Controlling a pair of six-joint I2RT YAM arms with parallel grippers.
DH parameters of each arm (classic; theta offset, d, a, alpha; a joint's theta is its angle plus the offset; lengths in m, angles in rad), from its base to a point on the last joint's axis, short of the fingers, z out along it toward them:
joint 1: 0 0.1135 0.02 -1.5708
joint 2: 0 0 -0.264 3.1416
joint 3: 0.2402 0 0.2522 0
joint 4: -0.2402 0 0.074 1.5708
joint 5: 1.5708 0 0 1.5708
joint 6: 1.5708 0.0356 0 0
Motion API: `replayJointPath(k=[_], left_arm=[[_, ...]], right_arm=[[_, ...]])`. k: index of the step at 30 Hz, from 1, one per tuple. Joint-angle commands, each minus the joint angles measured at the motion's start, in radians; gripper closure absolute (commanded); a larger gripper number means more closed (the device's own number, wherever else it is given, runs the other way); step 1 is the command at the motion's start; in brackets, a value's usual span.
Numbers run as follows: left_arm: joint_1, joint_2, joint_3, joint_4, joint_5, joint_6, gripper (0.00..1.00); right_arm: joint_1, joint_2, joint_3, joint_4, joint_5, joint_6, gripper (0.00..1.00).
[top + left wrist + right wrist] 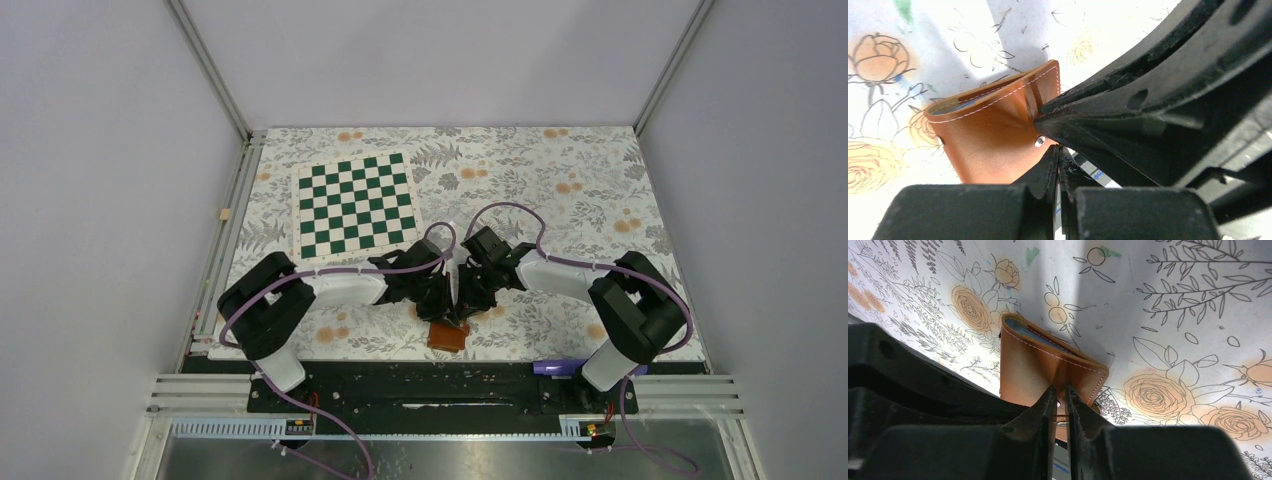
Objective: Put the credit cards into the card holder
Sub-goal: Close the card holder at the corner of the board.
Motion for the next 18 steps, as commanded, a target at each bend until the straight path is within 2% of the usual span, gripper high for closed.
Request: replayJointPath(k=[1, 18], left_arm=[[0.000, -0.083, 0.035, -0.044, -0.090, 0.049, 1.00], [0.002, -0.037, 0.042, -0.087, -0.105, 0.073, 1.00]], right_arm=[[0.007, 0.035, -0.001, -0.012, 0.022, -0.011, 0.81], [0.007, -0.002, 0.009, -0.024, 0.041, -0.018, 0.80]])
